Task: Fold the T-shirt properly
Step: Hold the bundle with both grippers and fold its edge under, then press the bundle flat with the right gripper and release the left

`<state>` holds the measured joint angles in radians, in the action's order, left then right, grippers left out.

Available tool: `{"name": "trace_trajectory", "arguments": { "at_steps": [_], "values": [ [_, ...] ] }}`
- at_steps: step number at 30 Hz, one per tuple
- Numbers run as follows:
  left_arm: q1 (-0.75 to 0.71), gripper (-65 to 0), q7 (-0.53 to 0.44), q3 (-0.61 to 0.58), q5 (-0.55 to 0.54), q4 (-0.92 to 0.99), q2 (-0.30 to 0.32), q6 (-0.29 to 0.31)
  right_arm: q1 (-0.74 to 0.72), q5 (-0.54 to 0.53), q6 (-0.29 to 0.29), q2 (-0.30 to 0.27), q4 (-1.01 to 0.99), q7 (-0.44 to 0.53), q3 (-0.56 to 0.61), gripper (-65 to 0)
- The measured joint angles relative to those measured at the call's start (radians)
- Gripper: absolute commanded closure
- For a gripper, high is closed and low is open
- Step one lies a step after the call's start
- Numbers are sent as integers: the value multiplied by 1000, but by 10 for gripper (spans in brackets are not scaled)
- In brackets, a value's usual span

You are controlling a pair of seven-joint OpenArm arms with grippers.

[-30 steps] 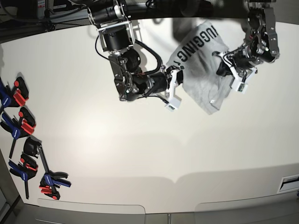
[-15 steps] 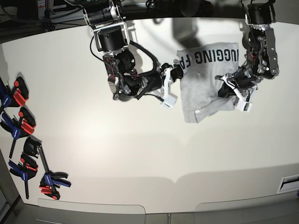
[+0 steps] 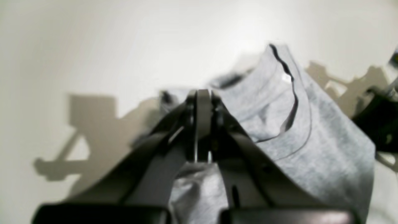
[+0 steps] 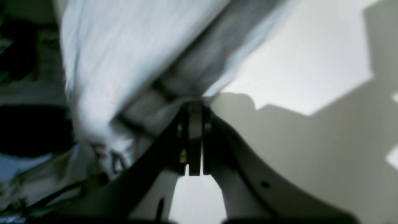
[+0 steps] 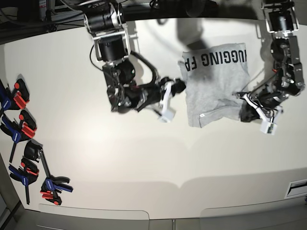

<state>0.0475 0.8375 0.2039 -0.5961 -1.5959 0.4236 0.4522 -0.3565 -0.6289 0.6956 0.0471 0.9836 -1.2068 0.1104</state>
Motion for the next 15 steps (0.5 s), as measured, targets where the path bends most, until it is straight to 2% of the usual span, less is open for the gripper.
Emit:
{"name": "trace_trajectory", "arguments": {
  "at_steps": [4, 9, 11, 15],
  "values": [
    [0, 0, 0, 0, 1, -35, 25, 0, -53, 72, -4, 1, 0, 77, -100, 0],
    [0, 0, 0, 0, -19, -43, 23, 1, -91, 76, -3, 7, 0, 115, -188, 0],
    [0, 0, -2, 0, -18, -43, 23, 0, -105, 50, -4, 28, 7, 110, -194, 0],
    [0, 0, -19, 0, -17, -43, 23, 0, -112, 10, -6, 109, 71, 94, -178, 0]
  ]
}}
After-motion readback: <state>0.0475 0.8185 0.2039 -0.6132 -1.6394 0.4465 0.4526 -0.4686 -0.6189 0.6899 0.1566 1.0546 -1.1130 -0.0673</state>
